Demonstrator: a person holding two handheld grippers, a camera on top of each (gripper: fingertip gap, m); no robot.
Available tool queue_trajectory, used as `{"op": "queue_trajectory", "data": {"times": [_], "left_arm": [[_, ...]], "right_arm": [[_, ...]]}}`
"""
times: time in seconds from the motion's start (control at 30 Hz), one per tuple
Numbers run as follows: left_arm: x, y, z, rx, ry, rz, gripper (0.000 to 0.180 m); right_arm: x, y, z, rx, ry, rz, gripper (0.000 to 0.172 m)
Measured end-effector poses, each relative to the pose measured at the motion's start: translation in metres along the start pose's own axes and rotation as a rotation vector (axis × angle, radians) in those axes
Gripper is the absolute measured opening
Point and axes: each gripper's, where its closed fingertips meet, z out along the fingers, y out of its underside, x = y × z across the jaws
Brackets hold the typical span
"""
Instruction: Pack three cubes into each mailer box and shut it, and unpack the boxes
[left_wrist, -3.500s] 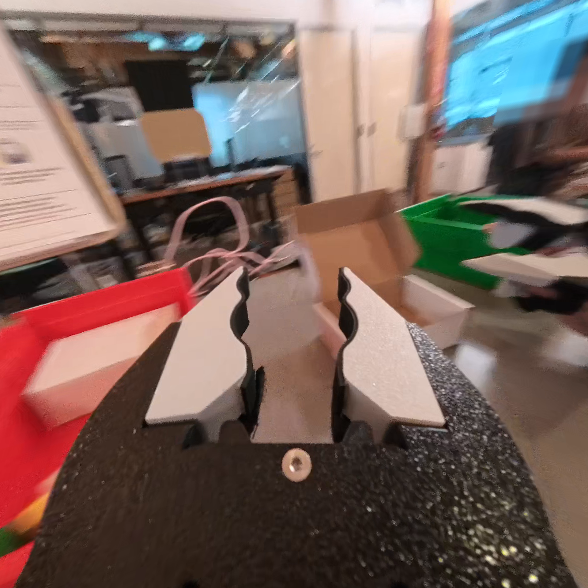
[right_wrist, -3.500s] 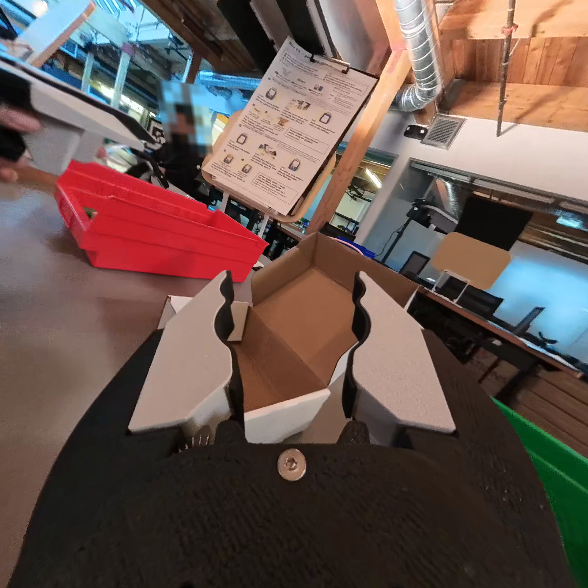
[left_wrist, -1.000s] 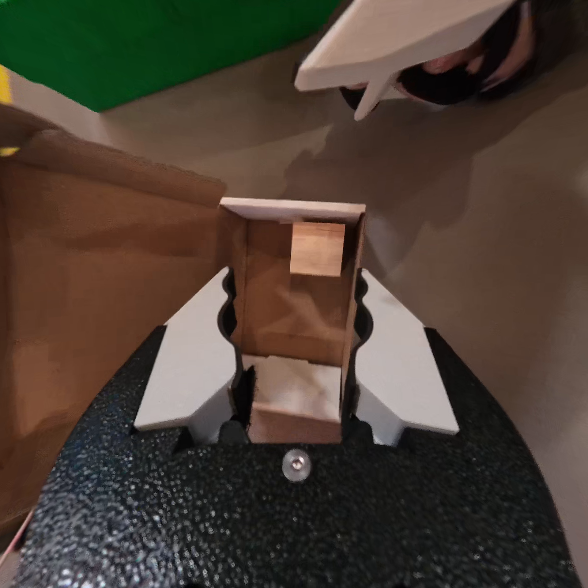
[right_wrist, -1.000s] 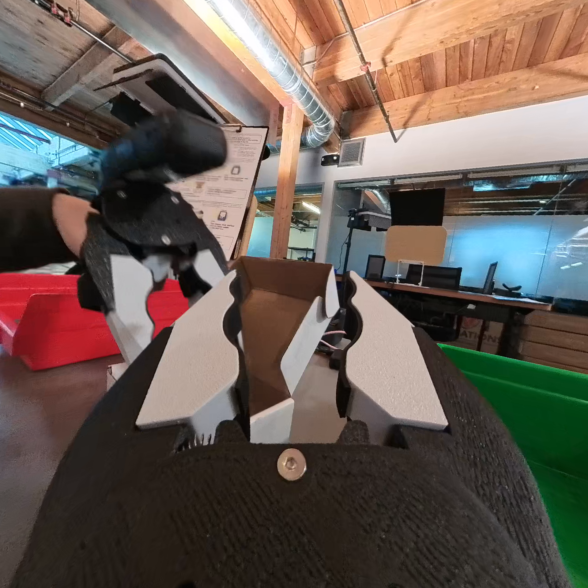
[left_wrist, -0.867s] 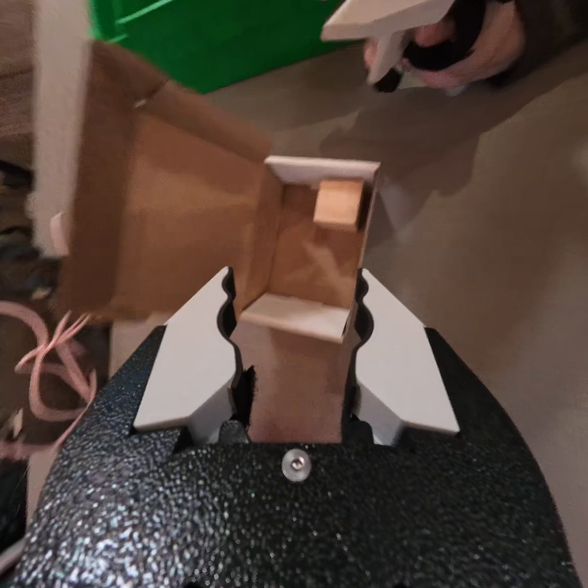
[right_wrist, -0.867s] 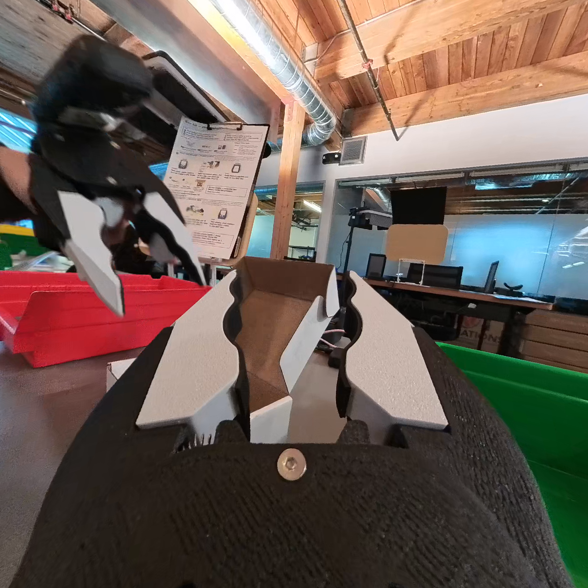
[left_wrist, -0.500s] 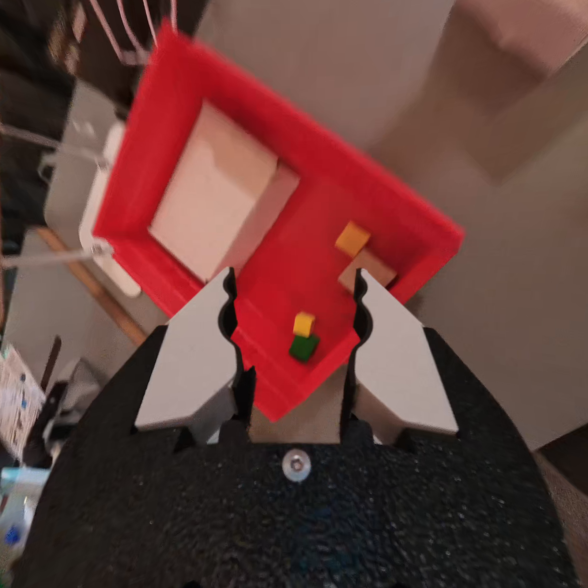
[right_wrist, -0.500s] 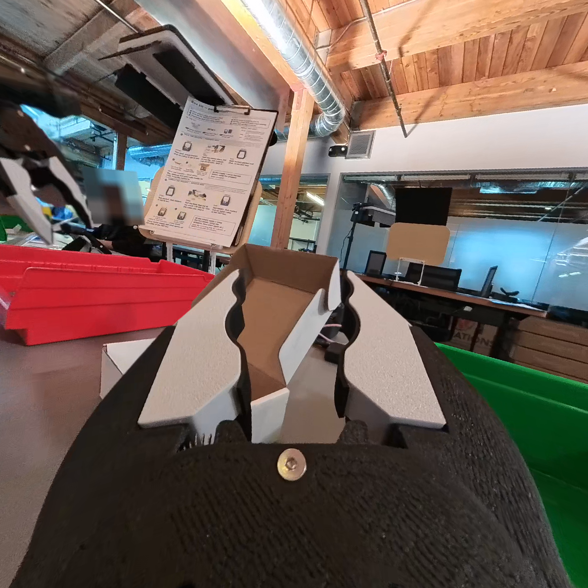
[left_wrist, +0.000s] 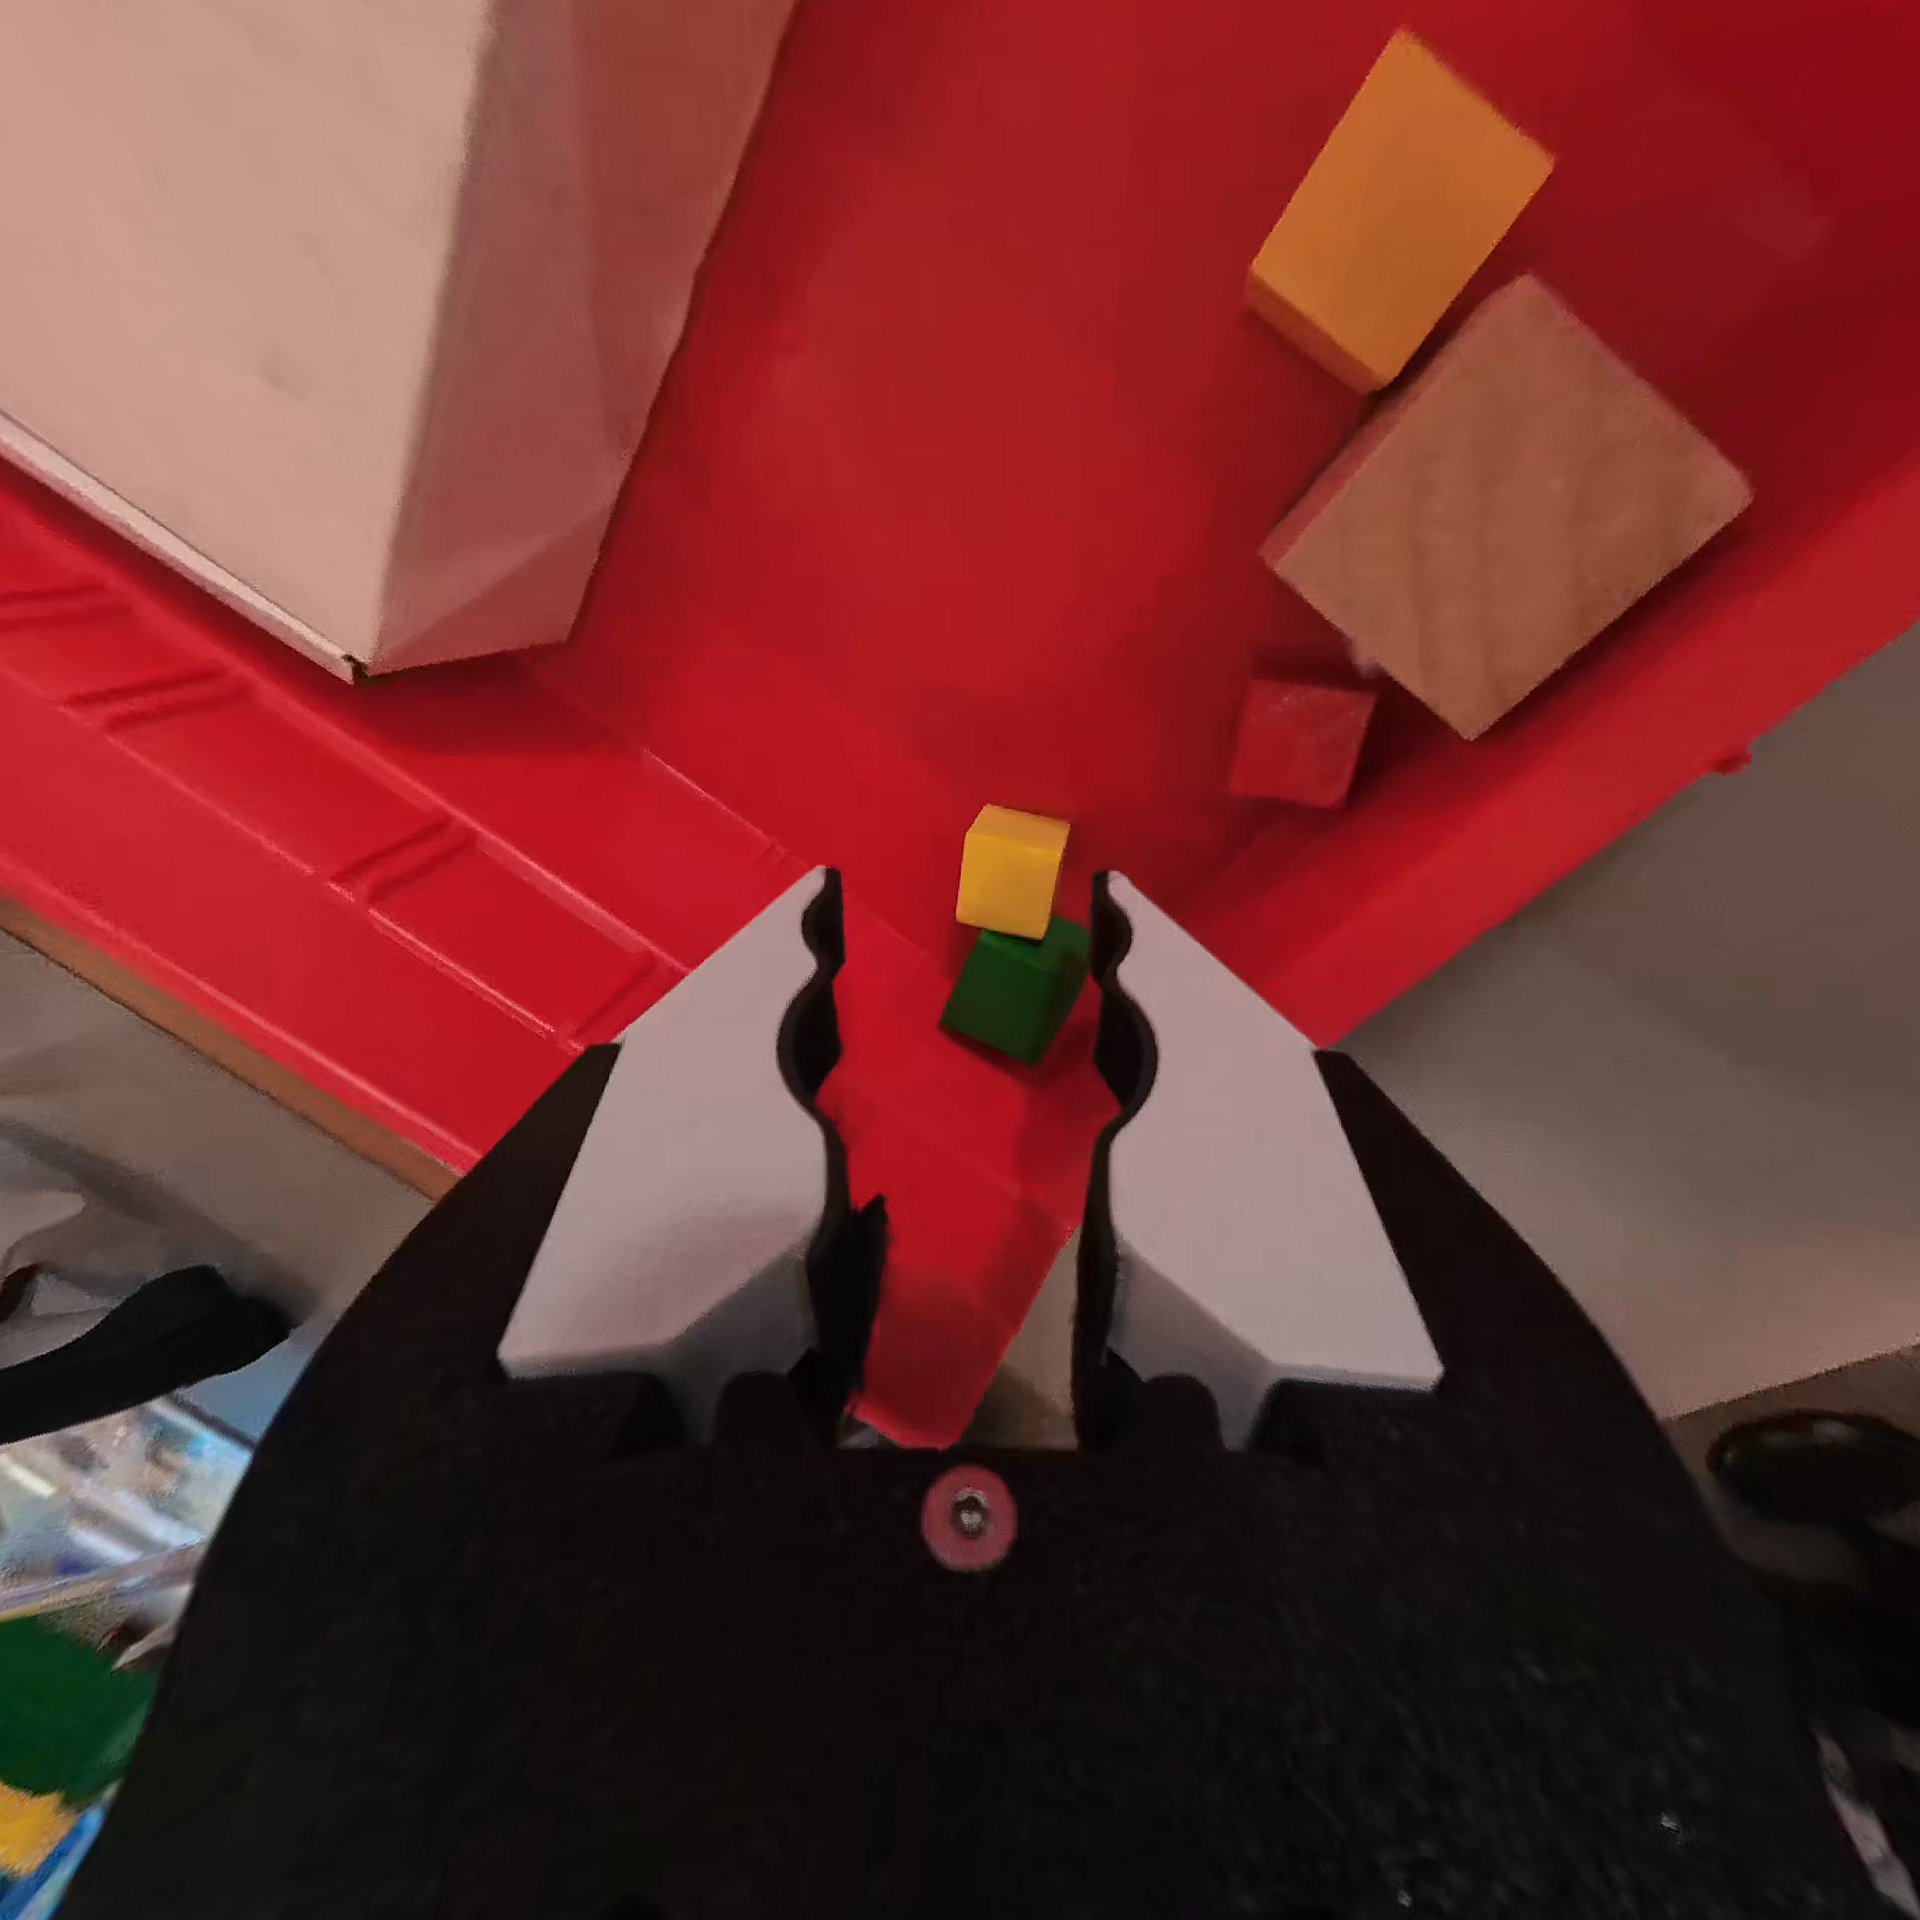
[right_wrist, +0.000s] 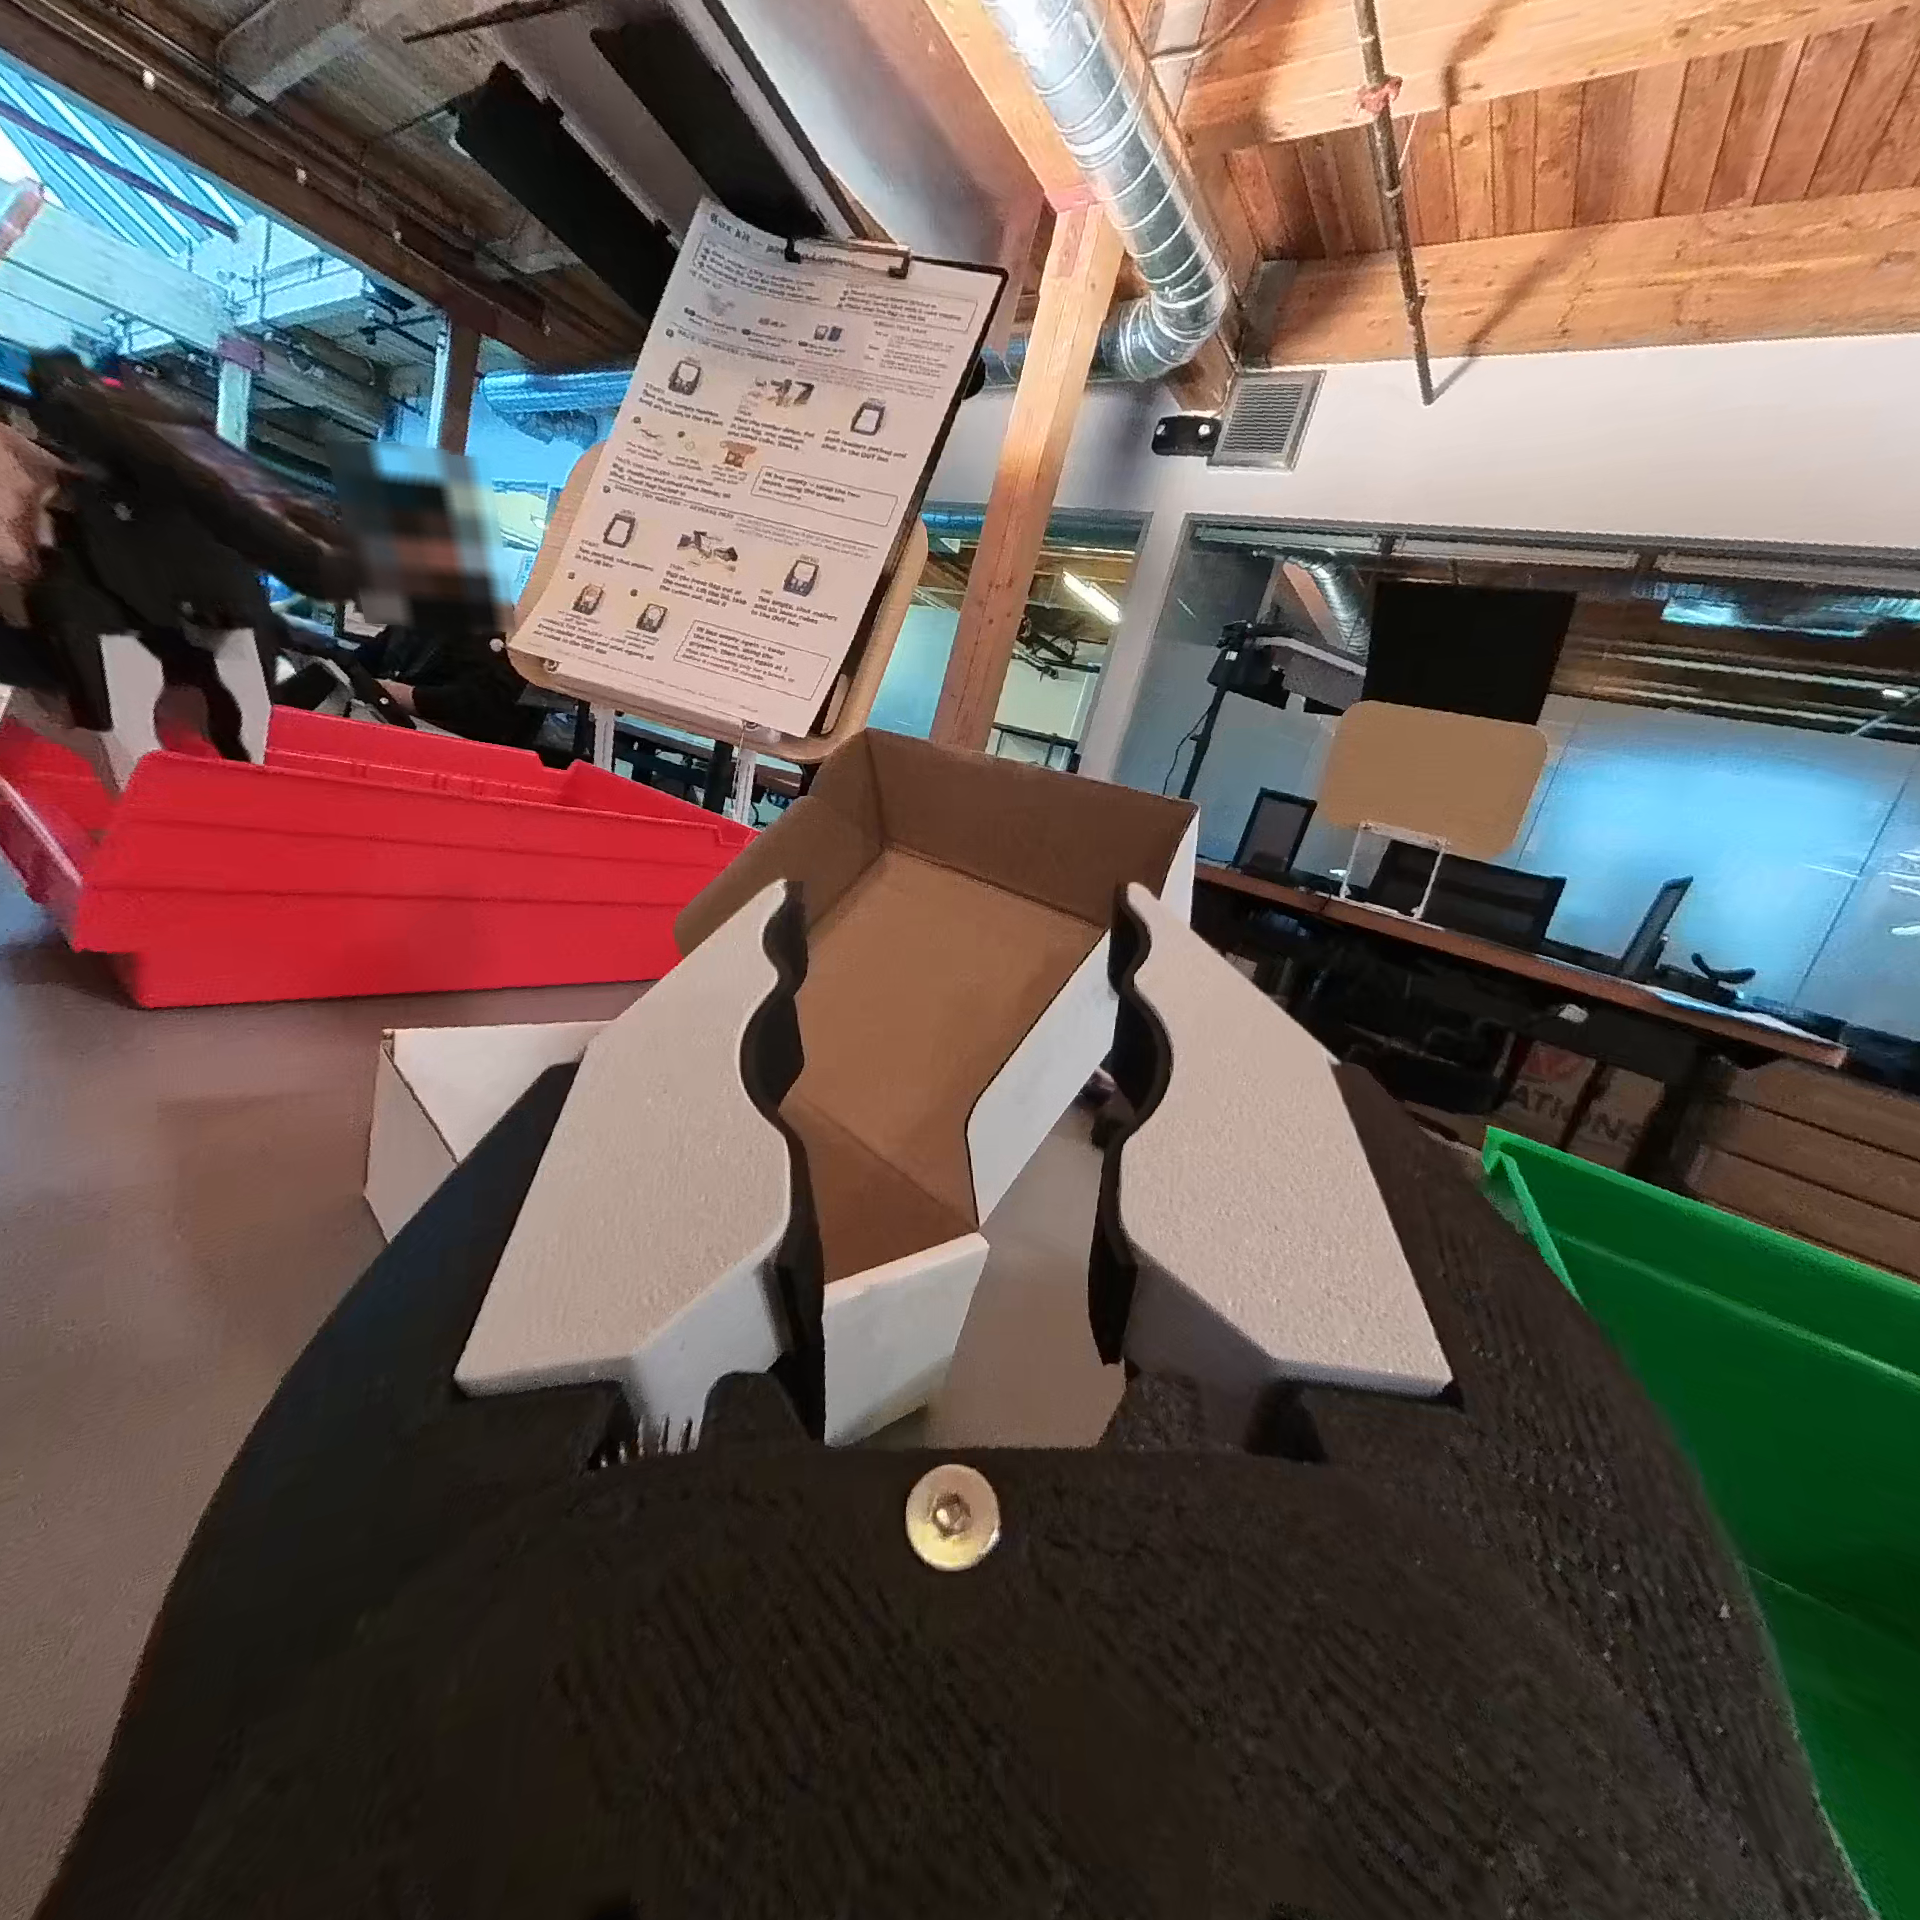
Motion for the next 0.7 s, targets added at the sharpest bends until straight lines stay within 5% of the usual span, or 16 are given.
{"op": "queue_trajectory", "data": {"times": [0.03, 0.43, 0.53, 0.7], "left_arm": [[0.0, 0.002, 0.003, -0.029, 0.003, 0.01, 0.046], [0.005, 0.01, 0.025, -0.188, 0.036, 0.076, 0.044], [0.004, 0.015, 0.028, -0.23, 0.024, 0.104, 0.022], [-0.006, -0.002, 0.01, -0.175, -0.056, 0.138, 0.02]], "right_arm": [[0.0, 0.001, 0.0, -0.003, -0.001, 0.003, 0.058], [-0.005, 0.003, 0.002, -0.016, -0.033, 0.014, 0.057], [-0.007, 0.003, 0.002, -0.016, -0.04, 0.016, 0.057], [-0.006, 0.003, 0.002, -0.018, -0.035, -0.011, 0.056]]}}
